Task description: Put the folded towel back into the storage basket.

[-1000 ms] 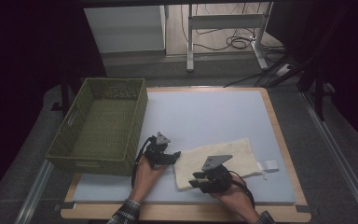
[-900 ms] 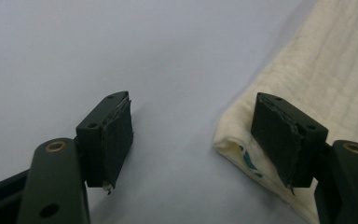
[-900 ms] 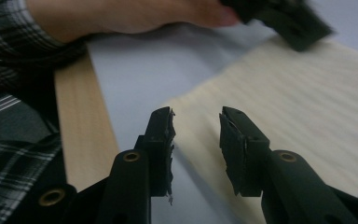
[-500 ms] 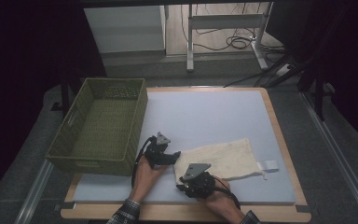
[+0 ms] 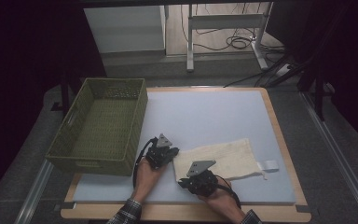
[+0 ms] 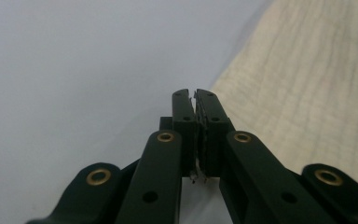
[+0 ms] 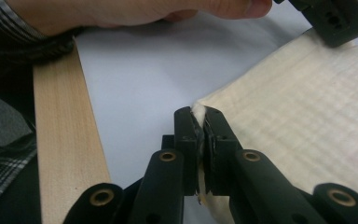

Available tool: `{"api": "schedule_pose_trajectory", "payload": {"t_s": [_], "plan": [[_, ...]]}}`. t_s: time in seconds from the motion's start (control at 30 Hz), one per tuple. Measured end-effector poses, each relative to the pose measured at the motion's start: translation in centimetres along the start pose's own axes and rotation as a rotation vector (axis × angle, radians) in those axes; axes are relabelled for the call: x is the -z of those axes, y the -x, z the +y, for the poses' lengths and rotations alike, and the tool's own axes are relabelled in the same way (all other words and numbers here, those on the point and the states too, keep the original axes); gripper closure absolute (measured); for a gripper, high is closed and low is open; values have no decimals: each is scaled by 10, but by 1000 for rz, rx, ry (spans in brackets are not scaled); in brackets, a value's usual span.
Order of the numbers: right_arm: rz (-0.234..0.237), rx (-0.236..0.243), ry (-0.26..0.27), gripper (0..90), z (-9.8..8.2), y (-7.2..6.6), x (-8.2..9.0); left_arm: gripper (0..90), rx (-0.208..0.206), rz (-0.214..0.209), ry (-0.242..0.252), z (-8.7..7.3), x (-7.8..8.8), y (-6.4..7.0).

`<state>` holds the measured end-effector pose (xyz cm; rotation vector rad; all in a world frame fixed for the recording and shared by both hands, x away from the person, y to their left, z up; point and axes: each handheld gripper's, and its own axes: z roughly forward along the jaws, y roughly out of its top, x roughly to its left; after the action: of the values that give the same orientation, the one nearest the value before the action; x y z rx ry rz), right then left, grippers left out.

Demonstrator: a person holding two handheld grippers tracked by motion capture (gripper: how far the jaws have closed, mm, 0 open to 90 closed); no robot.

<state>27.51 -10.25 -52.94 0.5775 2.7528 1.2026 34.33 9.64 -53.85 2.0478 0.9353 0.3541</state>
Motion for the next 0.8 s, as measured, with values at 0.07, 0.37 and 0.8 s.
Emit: {"api": "schedule_pose_trajectory", "payload": {"t_s": [0.07, 0.37, 0.8], "plan": [[8, -6, 17, 855, 1, 1, 4, 879, 1, -5, 19, 3, 3, 1], [-5, -18, 94, 855, 6, 9, 34, 876, -33, -15, 75, 23, 6, 5], [-79, -74, 133, 854, -11, 29, 67, 873, -108, -45, 83, 57, -14, 18]]}}
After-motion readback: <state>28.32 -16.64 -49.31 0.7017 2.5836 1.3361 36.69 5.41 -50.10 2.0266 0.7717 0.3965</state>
